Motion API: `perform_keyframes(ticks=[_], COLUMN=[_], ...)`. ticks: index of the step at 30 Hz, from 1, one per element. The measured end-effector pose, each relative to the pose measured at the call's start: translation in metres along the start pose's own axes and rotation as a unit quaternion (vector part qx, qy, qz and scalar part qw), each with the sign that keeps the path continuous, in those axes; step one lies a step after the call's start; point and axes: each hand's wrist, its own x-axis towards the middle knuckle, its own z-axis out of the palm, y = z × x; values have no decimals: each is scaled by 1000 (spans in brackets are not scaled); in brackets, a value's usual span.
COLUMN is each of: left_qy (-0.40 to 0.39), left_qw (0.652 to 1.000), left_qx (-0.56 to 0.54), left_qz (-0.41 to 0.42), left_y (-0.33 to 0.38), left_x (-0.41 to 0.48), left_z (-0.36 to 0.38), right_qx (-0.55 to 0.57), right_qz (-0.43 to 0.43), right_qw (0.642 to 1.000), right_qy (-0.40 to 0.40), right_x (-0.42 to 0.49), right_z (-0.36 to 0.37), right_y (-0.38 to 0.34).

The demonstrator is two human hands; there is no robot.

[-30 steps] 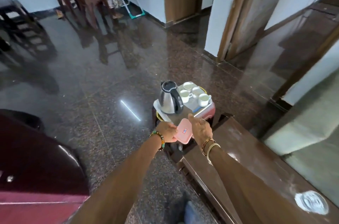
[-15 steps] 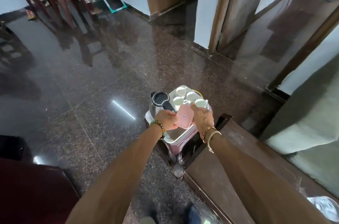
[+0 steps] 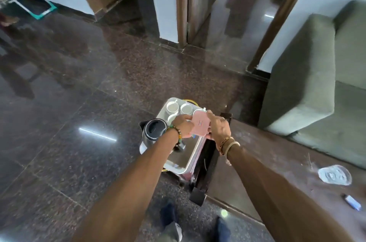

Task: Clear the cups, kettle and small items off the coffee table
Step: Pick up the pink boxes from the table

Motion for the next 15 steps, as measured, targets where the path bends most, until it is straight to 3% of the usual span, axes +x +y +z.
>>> perform_keyframes(ticks=[9, 15], left_qy=[-50, -65], left_qw=[992, 989], left_qx=[109, 111], left_qz=[-25, -69], left_y=[3, -23], left_x=[55, 93], left_z=[-15, 15], right_qx=[39, 43], right_qz=[34, 92], right_qw=[998, 995], right_qy=[29, 23], right_x=[36, 80], right_z=[26, 40], right_y=[5, 49])
